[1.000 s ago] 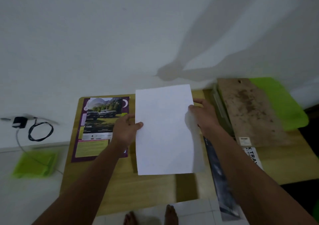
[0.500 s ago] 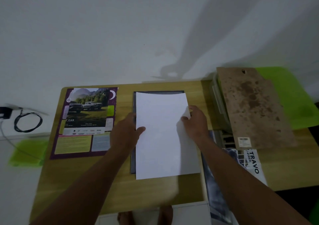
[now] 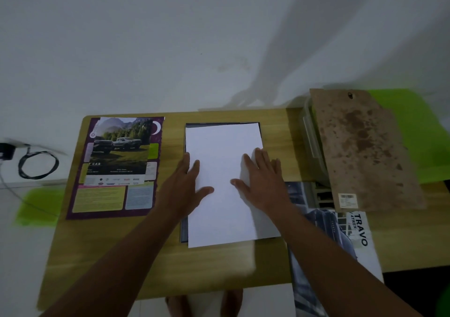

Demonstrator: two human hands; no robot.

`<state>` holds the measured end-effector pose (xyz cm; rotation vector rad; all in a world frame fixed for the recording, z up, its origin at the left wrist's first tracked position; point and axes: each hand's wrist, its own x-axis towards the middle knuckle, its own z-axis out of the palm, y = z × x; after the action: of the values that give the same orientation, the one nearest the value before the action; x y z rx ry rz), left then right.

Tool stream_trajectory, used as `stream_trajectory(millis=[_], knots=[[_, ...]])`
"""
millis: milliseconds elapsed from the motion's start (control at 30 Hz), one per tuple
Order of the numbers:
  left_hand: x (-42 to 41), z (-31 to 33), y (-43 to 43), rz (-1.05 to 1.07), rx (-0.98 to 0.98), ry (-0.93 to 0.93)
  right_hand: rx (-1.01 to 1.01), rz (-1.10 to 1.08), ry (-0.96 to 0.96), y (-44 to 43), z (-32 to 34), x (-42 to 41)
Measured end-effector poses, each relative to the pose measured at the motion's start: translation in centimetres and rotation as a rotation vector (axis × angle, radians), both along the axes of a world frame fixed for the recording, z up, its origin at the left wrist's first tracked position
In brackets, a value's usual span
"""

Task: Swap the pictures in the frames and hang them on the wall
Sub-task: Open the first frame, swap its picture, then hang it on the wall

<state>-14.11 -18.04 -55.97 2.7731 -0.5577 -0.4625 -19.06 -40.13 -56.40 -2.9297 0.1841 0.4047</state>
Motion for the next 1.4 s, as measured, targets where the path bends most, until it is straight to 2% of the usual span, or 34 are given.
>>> stream_trajectory(millis=[200,367,567,800,1033,1200,1400], knots=[[0.4,-0.7,0.6,-0.147,0.155,-0.065,-0.005,-0.018,-0.036,0.5,-0.5,0.0],[0.7,-1.1,0.5,-0.129,0.072,-0.016,0.047,0.04,-0.011,0.3,-0.5,-0.5],[0.4,-1.6,0.6,-0.155,0.133,-0.078,-0.015,0.055,0.005,0.3,-0.8,-0.6],[0.6,-1.9,0.6,-0.2,0.217,-0.146,0.069,0.129,0.077,-0.4,-0.9,-1.0],[0.6,-2.1,0.5,-0.201,0.202,-0.111,0.067,0.11,0.053,-0.8,0.0,-0.8],[0.5,-1.5,1.0,-0.197,0.122,-0.102,0.042,0.11,0.012,-1.3,0.6,-0.3],[0.3,-1.0,1.3,-0.2,0.136,-0.07,0.17,0.11,0.144,-1.5,1.2,-0.7]])
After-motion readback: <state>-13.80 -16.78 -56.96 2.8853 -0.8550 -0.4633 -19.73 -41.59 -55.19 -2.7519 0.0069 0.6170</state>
